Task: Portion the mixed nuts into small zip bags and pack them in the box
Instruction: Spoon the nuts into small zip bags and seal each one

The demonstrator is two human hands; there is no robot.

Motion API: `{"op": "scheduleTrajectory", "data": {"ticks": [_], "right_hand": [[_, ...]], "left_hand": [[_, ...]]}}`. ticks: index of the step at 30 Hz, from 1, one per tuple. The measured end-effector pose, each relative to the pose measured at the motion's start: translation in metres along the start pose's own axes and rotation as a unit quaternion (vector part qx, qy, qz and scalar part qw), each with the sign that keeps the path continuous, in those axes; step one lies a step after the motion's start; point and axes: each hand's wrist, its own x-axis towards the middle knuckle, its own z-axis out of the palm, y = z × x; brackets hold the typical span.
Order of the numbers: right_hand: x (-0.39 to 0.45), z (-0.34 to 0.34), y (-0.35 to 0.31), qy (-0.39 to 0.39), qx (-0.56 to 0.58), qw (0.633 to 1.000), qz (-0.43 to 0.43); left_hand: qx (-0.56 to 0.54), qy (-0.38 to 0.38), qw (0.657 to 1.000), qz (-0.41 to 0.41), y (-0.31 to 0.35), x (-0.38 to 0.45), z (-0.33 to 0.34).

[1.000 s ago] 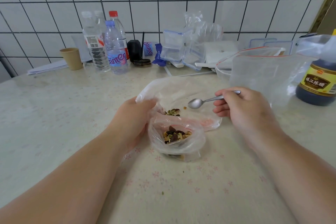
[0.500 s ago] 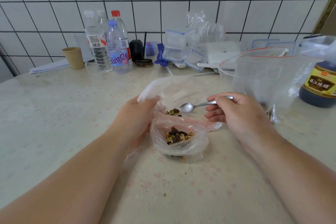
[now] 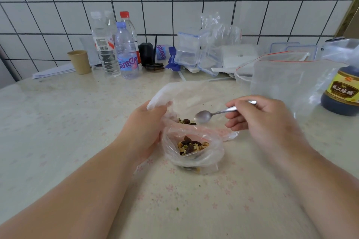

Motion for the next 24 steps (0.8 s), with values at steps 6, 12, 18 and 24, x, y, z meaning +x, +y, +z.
{"op": "scheduleTrajectory", "data": {"ticks": [6, 12, 18, 24], "right_hand": [[0.004, 0.005, 0.006, 0.048, 0.043, 0.993, 0.094], [0.007, 0.023, 0.013, 0.043, 0.132, 0.974, 0.180], [0.004, 0.031, 0.010, 0.016, 0.206, 0.951, 0.232], [0.010, 0.022, 0.015, 0.038, 0.279, 0.916, 0.287]], "left_hand": [[0.000, 0.007, 1.000, -0.010, 0.001, -0.002, 0.002], [0.018, -0.016, 1.000, -0.007, 0.002, -0.004, 0.004], [0.050, -0.011, 0.999, -0.007, -0.001, -0.003, 0.006], [0.040, -0.006, 0.999, -0.007, -0.002, -0.001, 0.007]]}}
